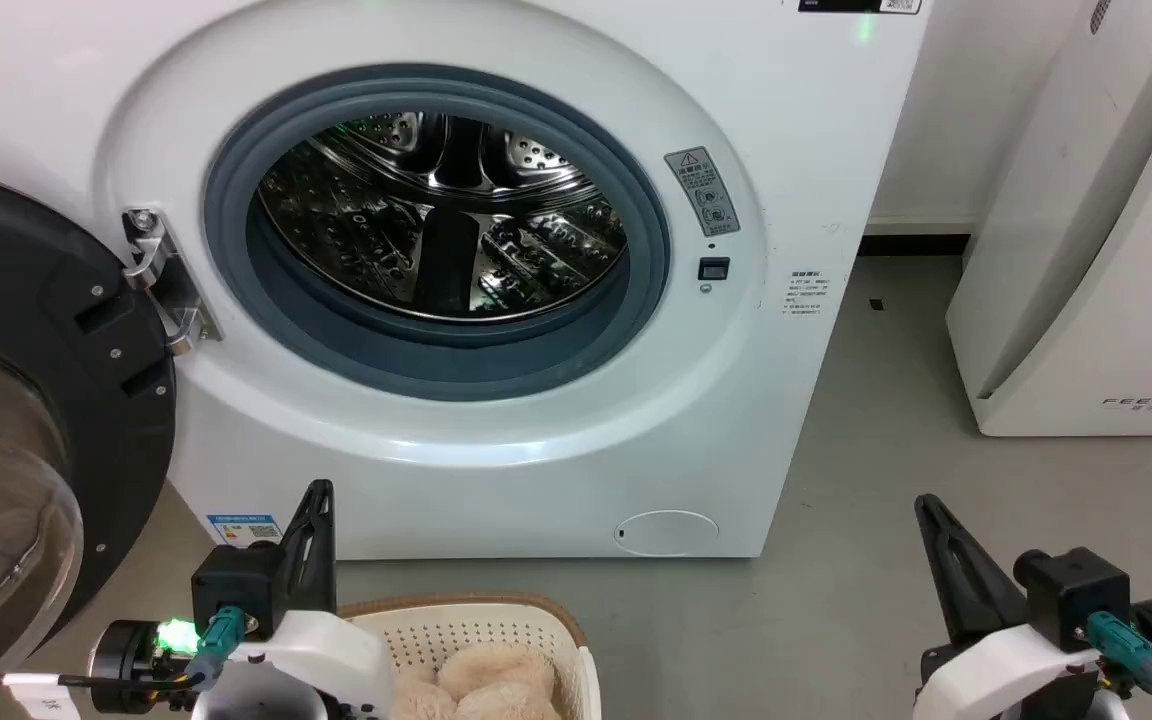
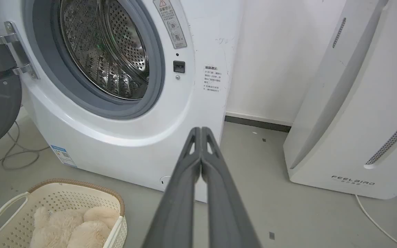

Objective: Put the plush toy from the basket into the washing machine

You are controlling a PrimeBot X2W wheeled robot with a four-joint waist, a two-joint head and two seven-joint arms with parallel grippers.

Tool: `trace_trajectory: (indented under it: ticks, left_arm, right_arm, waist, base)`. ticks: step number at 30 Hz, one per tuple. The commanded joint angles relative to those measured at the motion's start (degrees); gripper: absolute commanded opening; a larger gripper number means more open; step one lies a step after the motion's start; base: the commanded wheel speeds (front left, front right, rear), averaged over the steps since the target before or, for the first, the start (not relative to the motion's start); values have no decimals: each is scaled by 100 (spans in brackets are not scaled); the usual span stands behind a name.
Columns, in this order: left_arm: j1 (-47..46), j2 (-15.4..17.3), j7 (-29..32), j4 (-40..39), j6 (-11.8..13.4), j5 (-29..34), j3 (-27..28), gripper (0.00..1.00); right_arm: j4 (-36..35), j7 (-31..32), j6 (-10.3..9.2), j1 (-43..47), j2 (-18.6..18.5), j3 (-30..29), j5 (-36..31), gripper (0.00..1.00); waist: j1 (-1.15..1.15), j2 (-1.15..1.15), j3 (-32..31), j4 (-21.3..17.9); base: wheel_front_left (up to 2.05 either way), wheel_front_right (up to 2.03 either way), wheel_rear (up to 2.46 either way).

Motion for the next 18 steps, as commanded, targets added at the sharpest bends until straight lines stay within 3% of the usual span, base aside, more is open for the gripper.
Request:
trace_trajectory:
  ticks: [1, 18]
  left_arm:
    - [80, -1, 2, -25, -31, 15, 23, 0]
    - [80, -1, 2, -25, -31, 15, 23, 0]
  right_arm:
    - [14, 9, -4, -82, -1, 2, -44, 0]
    - [14, 9, -4, -82, -1, 2, -44, 0]
  waist:
    - [0, 0, 0, 0]
    - [0, 0, 0, 0]
  base:
    - [0, 0, 0]
    - [0, 0, 0]
